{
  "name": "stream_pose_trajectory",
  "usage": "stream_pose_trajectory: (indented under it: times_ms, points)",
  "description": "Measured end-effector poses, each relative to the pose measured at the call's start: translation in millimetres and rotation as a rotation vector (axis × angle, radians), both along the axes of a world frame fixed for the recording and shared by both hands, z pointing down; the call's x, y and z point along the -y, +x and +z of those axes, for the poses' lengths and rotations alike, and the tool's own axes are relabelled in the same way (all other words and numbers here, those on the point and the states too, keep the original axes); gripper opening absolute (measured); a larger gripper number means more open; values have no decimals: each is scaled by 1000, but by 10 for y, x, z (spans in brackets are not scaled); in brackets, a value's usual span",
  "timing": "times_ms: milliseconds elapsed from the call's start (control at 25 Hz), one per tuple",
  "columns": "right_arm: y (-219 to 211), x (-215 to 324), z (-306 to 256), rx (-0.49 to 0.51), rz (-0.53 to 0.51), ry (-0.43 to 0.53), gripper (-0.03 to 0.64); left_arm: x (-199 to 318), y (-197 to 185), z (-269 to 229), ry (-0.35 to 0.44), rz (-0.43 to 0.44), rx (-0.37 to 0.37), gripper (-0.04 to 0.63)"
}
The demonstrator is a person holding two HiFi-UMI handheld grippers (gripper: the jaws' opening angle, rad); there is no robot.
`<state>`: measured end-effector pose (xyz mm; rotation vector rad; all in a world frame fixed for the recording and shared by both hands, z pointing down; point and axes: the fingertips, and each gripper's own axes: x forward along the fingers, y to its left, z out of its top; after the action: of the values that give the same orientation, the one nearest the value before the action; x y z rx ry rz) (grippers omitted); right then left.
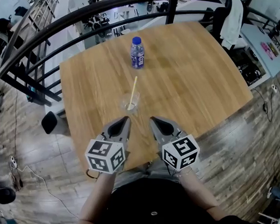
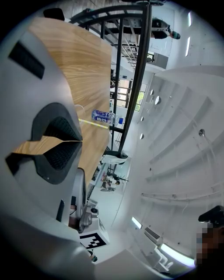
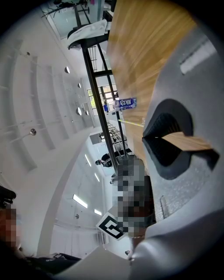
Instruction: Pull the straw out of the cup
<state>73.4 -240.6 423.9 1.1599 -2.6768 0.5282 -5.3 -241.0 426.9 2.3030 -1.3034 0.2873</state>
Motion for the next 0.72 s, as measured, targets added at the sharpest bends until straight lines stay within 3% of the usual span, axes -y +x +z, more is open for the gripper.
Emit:
stream_pose_trajectory:
  times_ms: [480, 720]
  points:
    - [-71, 291, 43, -7, 35, -21, -2, 437, -130, -22, -6, 72, 67, 17]
    - [-61, 494, 116, -3, 62, -42, -2, 710, -51, 75, -43, 155, 91, 17]
